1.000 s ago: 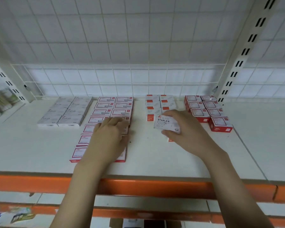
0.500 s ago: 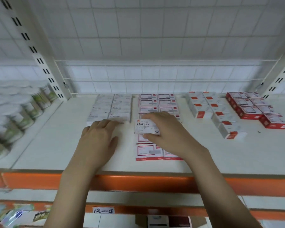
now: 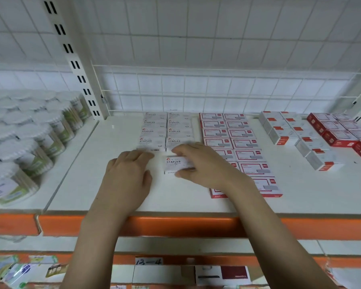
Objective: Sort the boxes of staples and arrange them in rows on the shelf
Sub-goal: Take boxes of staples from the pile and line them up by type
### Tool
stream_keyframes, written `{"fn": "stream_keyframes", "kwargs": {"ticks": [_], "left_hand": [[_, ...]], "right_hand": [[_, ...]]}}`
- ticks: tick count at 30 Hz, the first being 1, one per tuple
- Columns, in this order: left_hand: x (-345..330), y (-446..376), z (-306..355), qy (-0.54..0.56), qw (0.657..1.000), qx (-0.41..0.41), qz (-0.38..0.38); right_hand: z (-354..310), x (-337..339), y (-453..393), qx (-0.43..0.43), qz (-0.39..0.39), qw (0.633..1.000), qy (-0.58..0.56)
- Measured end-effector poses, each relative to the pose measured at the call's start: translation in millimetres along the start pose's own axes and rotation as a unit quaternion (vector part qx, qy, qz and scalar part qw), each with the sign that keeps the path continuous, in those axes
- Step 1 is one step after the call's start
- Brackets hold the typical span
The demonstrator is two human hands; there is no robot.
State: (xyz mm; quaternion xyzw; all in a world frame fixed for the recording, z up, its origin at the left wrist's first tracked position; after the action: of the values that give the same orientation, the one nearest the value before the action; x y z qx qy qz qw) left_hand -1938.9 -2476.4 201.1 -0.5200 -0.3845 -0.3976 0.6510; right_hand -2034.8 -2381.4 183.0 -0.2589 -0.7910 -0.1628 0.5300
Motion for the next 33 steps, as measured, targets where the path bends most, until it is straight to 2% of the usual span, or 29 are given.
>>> {"fn": "stream_keyframes", "kwargs": {"ticks": [6, 8, 15, 27, 33], "left_hand": [[-4, -2, 2, 0.011, 1.000, -0.019, 0.004], [-6, -4, 2, 0.014, 1.000, -0.019, 0.001], [-11, -5, 5, 0.026, 0.999, -0.023, -0.002], [-19, -8, 12, 0.045, 0.999, -0.022, -0.019], [-16, -24, 34, 0.039, 0.998, -0.043, -0.014]], "right_hand": [[-6, 5, 26, 0.015, 0.101, 0.994, 0.031], [-12, -3, 36, 0.014, 0.113, 0.993, 0.043], [-6, -10, 30, -0.017, 0.099, 0.994, 0.049], [-7, -10, 19, -0.013, 0.090, 0.994, 0.062], [10, 17, 38, -0.046, 0.120, 0.990, 0.057]]}}
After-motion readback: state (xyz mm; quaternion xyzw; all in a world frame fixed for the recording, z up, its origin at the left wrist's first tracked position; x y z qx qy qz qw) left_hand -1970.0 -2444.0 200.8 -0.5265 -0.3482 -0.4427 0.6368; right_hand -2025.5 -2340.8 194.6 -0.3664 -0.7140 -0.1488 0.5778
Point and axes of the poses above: each hand's wrist, its own y-axis away from the middle knuckle, its own x-axis out of the back of the hand, z = x × y, the point moved 9 cm from there along -y, towards the middle knuckle, and after that the axes turned 7 degrees about -x, right-handed, at the moved point
